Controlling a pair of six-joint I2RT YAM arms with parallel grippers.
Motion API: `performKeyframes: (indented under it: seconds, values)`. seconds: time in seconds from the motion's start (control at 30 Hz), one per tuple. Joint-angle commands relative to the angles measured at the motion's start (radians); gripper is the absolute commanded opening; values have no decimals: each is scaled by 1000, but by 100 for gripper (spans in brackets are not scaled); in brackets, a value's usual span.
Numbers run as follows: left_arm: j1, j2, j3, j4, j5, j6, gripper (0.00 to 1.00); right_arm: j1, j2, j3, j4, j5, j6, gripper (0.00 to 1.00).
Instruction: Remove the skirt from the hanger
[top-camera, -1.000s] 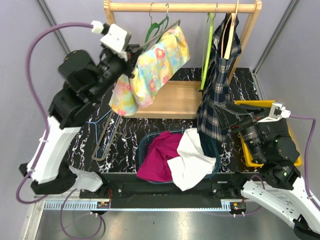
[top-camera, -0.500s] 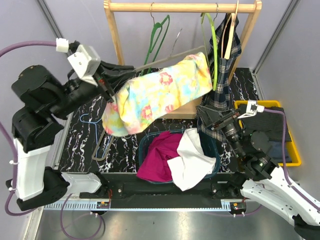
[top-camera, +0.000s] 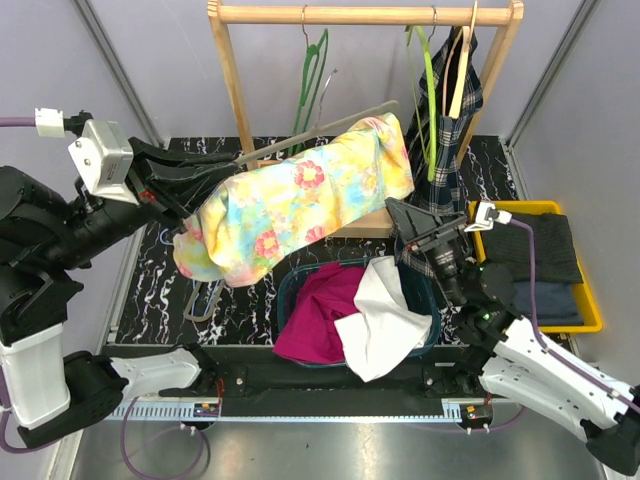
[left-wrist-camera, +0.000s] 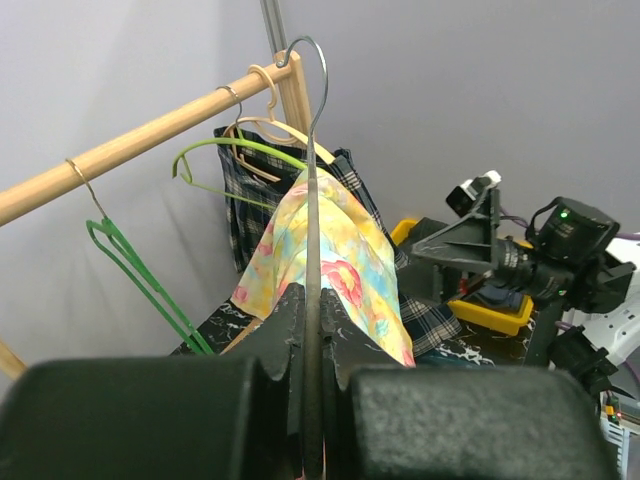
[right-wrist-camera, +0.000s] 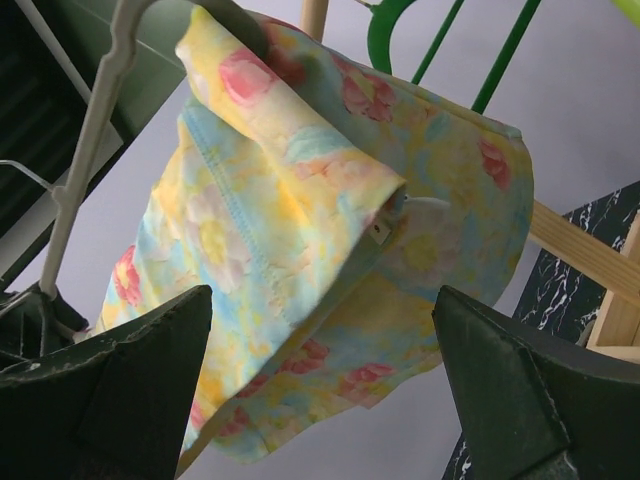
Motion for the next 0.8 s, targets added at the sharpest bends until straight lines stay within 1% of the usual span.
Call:
performKeyframes:
  seconds: [0.0,0.1,0.23,0.3,0.4,0.43,0.47,0.53,0.57,0.6,0.67,0.7,0.77]
  values:
    - [17,1,25,113,37,-29,0,-9,49,7,167,0,56,100]
    - [27,0,18,115,49,-43,0,-18,77,30,183,-11,51,100]
    - [39,1,18,118,61,-57,0,-47,126,30,247,-23,85,100]
    - [51,0,9,119,69,-72,0,-61,146,28,308,-23,105,98]
    - [71,-5,-7,135,92,-95,0,-105,212,31,413,-46,165,94]
    - [77,-6,-8,138,98,-95,0,-117,258,33,445,-70,197,93]
    - [83,-5,-7,139,109,-122,0,-142,281,39,507,-84,217,87]
    - [94,-5,-5,144,112,-127,0,-157,351,48,577,-124,269,77]
    - [97,-6,-7,142,114,-129,0,-170,373,60,630,-135,284,71]
    - [100,-6,-10,142,114,-129,0,-173,390,69,650,-149,295,60]
    - [102,-12,-22,142,111,-121,0,-176,421,89,677,-190,309,46]
    - [103,-15,-30,142,108,-115,0,-177,422,94,677,-203,308,30]
    - [103,-23,-53,142,85,-104,0,-177,402,99,651,-241,291,14]
